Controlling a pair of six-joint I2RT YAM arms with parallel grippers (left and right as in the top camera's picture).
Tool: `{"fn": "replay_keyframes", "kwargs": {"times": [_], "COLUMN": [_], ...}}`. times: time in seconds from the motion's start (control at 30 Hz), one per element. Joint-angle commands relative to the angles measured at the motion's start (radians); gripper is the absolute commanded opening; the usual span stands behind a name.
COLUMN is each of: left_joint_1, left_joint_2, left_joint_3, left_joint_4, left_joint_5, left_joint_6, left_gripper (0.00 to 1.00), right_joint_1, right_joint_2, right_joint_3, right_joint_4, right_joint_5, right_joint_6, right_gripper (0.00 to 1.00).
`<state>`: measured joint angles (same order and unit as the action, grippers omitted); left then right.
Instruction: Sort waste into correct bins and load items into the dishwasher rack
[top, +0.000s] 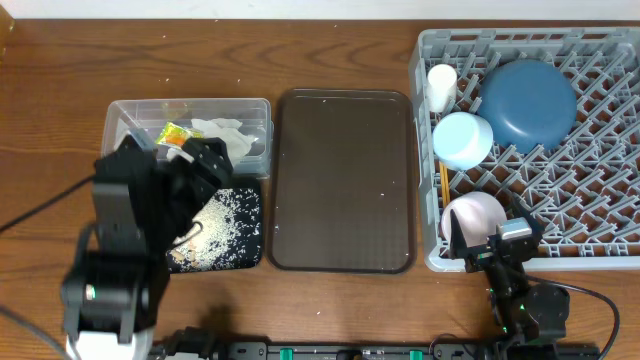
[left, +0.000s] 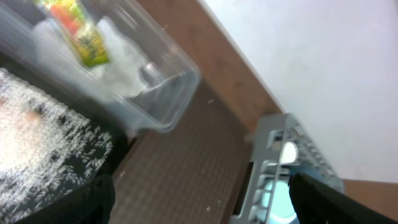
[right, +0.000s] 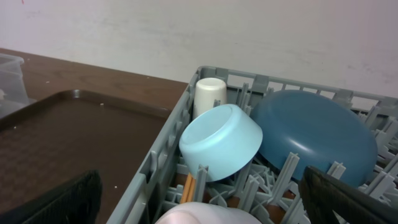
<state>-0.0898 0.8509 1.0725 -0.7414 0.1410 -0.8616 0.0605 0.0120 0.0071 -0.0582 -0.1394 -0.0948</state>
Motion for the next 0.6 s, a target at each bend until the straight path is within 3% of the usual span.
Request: {"fn": "replay_keyframes", "kwargs": {"times": [0.0,0.23,0.37,0.57], "left_joint_1": [-0.017,-0.001,0.002,0.002], "left_joint_2": [-0.098,-0.323,-0.46,-0.643], "left_joint_3": [-0.086,-0.29,-0.404,-0.59], "left_joint_4": [0.044,0.168,0.267,0.539], "left_joint_5": [-0.112,-0.221,-0.222,-0.204], "left_joint_6": [-0.016,0.017,0.117,0.271], "left_gripper": [0.92,0.91,0.91,0.91], "right_joint_1": [0.005,0.005,0.005,0.005], "right_joint_2": [-0.006,-0.006,-0.006,-0.006], "right_joint_3": [-0.002,-0.002,-0.002,-0.002], "right_joint_4": [-0.004,-0.004,-0.004,-0.004], "right_joint_5": [-0.003,-0.003,-0.003,-0.003], "right_joint_6": [0.011,0.011,0.011,0.011], "right_gripper": [0.99,0.99,0.99,0.99]}}
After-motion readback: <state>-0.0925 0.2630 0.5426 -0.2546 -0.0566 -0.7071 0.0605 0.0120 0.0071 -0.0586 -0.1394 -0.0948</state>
